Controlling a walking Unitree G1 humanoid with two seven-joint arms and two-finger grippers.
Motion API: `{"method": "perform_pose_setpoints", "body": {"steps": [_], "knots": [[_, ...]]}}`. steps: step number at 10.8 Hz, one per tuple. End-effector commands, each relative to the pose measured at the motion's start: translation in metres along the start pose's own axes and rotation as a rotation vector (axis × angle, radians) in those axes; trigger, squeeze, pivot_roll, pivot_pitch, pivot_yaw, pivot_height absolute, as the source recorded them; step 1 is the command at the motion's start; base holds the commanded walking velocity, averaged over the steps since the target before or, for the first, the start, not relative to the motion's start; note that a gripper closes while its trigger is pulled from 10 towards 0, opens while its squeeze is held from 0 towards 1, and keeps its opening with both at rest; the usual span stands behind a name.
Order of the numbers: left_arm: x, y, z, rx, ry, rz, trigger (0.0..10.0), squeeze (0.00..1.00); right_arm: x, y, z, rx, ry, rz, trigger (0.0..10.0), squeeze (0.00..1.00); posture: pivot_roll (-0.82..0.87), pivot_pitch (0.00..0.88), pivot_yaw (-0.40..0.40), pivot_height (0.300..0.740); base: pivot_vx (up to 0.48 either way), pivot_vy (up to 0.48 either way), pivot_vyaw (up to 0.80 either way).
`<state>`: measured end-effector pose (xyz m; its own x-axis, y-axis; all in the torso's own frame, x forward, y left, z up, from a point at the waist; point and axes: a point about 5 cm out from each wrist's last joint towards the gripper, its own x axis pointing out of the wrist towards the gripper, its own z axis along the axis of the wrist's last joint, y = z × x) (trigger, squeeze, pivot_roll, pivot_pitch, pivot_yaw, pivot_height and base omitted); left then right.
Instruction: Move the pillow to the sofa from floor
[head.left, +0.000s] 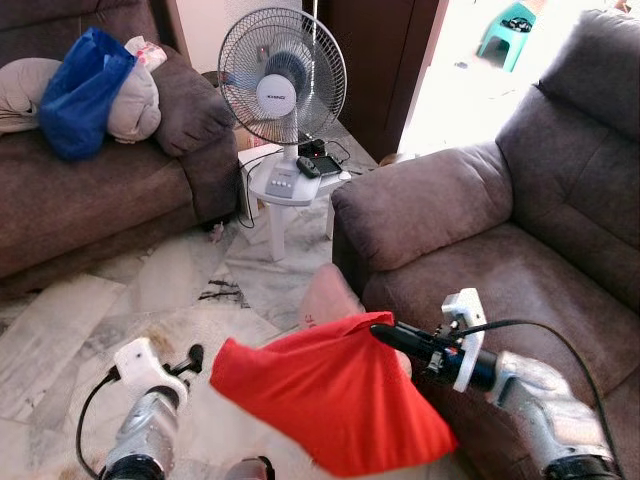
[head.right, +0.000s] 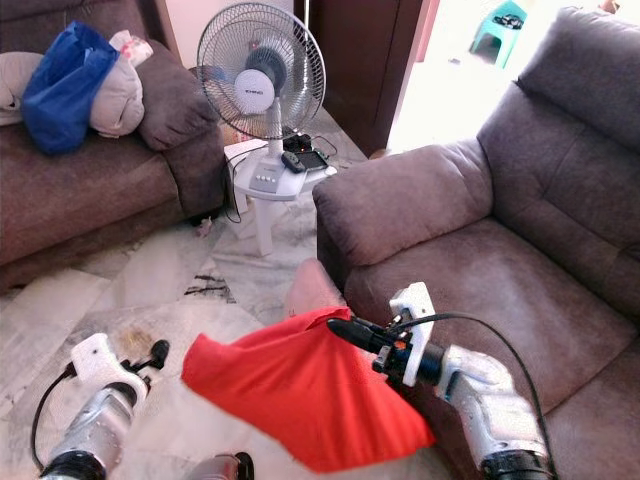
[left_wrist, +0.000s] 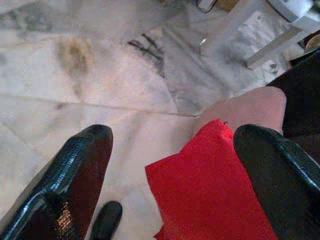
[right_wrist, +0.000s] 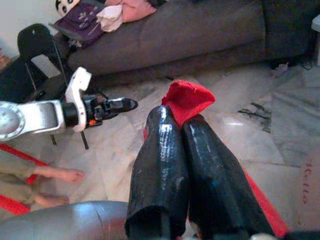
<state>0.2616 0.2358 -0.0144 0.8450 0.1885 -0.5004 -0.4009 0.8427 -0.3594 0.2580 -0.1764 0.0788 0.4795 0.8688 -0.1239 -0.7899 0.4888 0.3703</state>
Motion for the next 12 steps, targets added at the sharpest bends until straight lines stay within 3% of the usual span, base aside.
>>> {"method": "perform_pose_setpoints", "body": {"steps": [1, 4, 6, 8, 10, 12], "knots": [[0.002, -0.002, 0.001, 0.008, 0.003, -0.004, 10.0, 0.0, 0.003, 0.012, 0.029, -0.099, -0.1, 0.1, 10.0, 0.0, 0.06, 0.045, -0.067, 0.74, 0.0, 0.0, 0.0], [0.004, -0.005, 0.005, -0.066, 0.022, -0.079, 10.0, 0.0, -0.002, 0.028, 0.037, -0.154, -0.069, 0.187, 10.0, 0.0, 0.05, 0.053, -0.075, 0.74, 0.0, 0.0, 0.0], [0.005, -0.018, -0.001, -0.113, 0.072, -0.213, 10.0, 0.0, -0.006, 0.033, 0.041, -0.169, -0.06, 0.201, 10.0, 0.0, 0.03, 0.055, -0.077, 0.74, 0.0, 0.0, 0.0], [0.005, -0.023, -0.006, -0.152, 0.114, -0.259, 10.0, 0.0, -0.009, 0.036, 0.043, -0.174, -0.047, 0.203, 10.0, 0.0, 0.02, 0.058, -0.083, 0.74, 0.0, 0.0, 0.0], [0.004, -0.025, -0.012, -0.152, 0.154, -0.263, 10.0, 0.0, -0.012, 0.036, 0.044, -0.174, -0.039, 0.194, 10.0, 0.0, 0.02, 0.056, -0.082, 0.74, 0.0, 0.0, 0.0], [0.002, -0.022, -0.021, -0.212, 0.19, -0.23, 10.0, 0.0, -0.012, 0.035, 0.042, -0.167, -0.029, 0.18, 10.0, 0.0, 0.02, 0.054, -0.084, 0.74, 0.0, 0.0, 0.0]]}}
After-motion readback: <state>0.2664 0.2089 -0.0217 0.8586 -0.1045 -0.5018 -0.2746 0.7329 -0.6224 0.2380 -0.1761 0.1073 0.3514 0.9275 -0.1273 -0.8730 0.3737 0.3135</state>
